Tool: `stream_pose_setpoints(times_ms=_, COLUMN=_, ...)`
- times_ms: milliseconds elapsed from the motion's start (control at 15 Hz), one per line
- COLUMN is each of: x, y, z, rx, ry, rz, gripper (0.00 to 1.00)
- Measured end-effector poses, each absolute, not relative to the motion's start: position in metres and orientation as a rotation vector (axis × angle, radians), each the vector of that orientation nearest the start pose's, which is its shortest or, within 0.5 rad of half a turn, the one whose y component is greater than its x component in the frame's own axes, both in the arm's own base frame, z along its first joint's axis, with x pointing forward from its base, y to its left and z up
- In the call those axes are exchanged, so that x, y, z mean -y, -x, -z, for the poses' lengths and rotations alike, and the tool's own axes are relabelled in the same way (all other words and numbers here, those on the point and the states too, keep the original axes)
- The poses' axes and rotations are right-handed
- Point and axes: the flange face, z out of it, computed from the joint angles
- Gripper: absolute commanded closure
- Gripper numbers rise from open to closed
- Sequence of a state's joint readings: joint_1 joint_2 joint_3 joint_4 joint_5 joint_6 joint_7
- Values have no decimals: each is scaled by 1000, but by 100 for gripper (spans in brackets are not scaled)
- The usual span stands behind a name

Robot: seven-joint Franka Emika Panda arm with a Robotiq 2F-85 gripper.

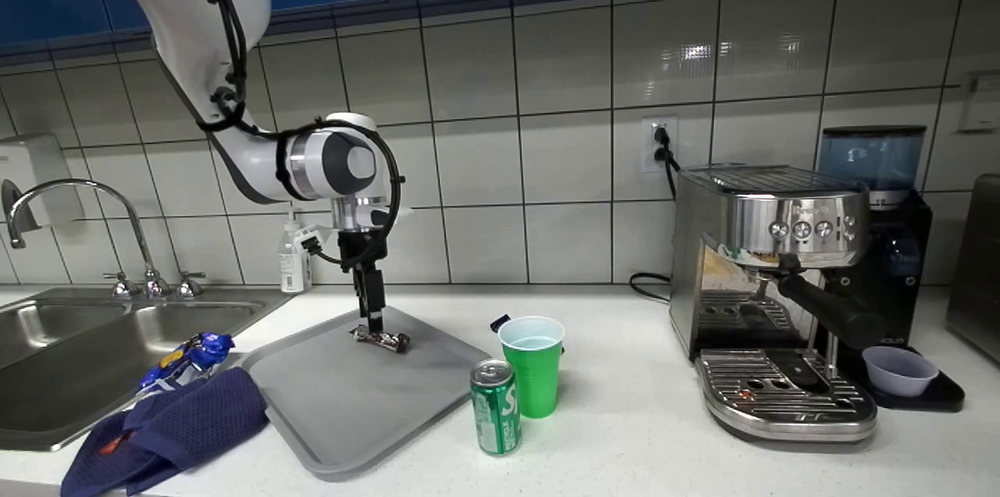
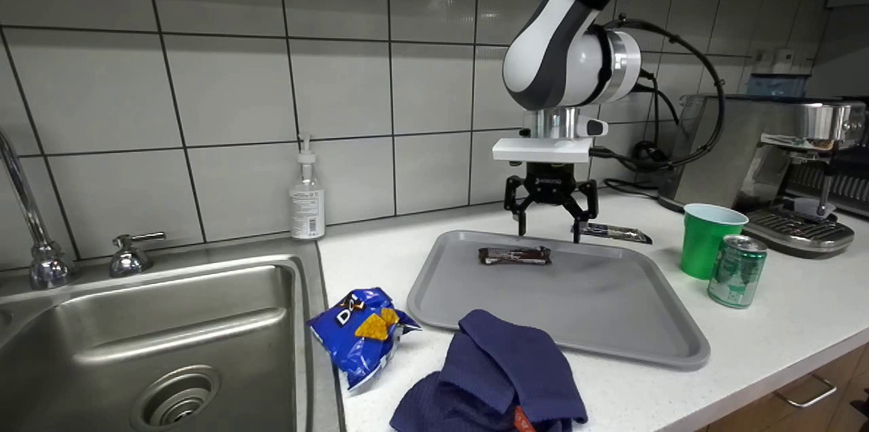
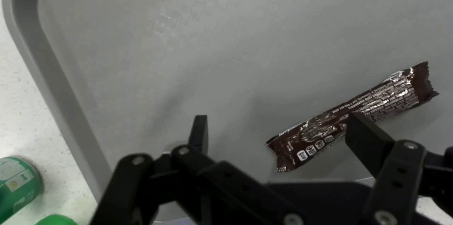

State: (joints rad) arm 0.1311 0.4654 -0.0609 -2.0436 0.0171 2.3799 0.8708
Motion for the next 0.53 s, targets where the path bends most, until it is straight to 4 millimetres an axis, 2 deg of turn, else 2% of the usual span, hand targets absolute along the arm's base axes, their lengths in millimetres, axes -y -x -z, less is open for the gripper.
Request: stream_pose_setpoints(times_ms=533, x=-52, y=-602, z=-183, rx=-1423, ry=2862, rz=-175, gripper=0)
